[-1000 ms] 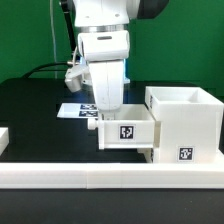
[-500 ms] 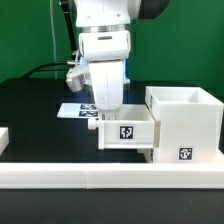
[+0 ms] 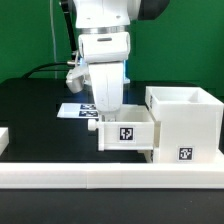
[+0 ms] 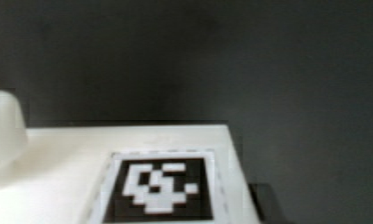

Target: Assemble drawer

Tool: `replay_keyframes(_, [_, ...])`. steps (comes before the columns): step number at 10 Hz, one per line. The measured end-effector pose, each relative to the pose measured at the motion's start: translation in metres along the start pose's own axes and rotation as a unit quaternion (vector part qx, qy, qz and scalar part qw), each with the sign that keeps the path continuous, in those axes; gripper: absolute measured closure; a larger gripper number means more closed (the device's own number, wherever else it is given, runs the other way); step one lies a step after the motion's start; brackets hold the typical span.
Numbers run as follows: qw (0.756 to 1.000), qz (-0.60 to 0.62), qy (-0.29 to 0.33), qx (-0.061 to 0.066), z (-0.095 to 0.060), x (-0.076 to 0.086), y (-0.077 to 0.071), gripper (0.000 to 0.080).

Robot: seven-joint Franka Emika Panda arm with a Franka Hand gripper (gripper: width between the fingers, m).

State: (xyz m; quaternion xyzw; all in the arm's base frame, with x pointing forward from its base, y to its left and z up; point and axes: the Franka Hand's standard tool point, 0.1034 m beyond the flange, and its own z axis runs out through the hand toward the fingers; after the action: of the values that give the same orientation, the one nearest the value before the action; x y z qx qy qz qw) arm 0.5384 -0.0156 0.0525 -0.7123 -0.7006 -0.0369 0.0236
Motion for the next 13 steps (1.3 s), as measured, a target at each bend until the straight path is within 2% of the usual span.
replay_keyframes(5, [1.0, -0.001, -0.004, -0.005, -0.0082, 0.0017, 0.0043, 0.0757])
replay_keyframes(7, [1.0, -0.002, -0.003, 0.001, -0.0018, 0.0056, 0.0006, 0.0757])
replay_keyframes(13, [1.0, -0.003, -0.001, -0.001, 0.0013, 0.009, 0.0004, 0.0757])
